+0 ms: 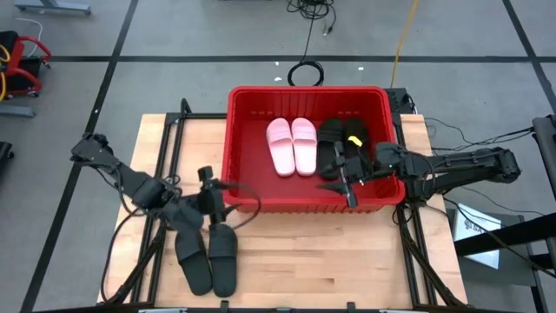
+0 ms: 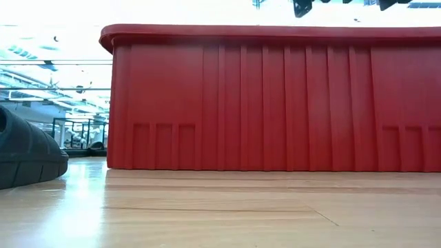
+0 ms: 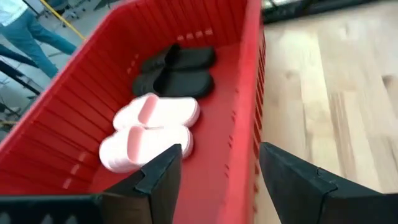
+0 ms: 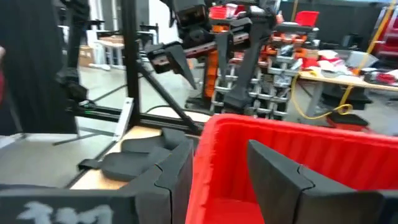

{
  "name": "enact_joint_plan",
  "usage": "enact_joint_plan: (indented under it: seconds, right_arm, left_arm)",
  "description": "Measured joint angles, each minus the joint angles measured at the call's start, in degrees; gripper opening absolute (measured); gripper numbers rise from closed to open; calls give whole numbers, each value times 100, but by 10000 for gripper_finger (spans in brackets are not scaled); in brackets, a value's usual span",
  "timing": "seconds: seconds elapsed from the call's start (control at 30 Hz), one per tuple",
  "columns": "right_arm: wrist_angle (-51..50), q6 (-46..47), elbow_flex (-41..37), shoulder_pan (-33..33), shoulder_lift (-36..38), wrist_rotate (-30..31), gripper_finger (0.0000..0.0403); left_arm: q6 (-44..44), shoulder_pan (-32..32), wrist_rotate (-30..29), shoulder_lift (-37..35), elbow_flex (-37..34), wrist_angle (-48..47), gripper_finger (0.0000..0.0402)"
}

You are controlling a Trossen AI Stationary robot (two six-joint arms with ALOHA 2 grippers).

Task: Pick and place slides into bin
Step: Put the black slide into the red basket

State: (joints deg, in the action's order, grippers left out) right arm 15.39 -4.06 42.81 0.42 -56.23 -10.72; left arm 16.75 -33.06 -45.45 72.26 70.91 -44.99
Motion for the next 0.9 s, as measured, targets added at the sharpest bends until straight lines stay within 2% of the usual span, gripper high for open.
enact_joint_plan:
  seconds: [0.37,0.7,0.9]
  right_arm:
    - [1327,236,-488,521,-29,12,141]
    - [1346,238,-500,757,-33,497,141]
    - [1303,198,-500,757,-33,498,141]
  left_arm:
    - [652,-669,-84,672,-4,-189,218]
    - [1659,-1300,53,908,-4,-429,218]
    - [2435,-1704,62,1123,-4,-480,218]
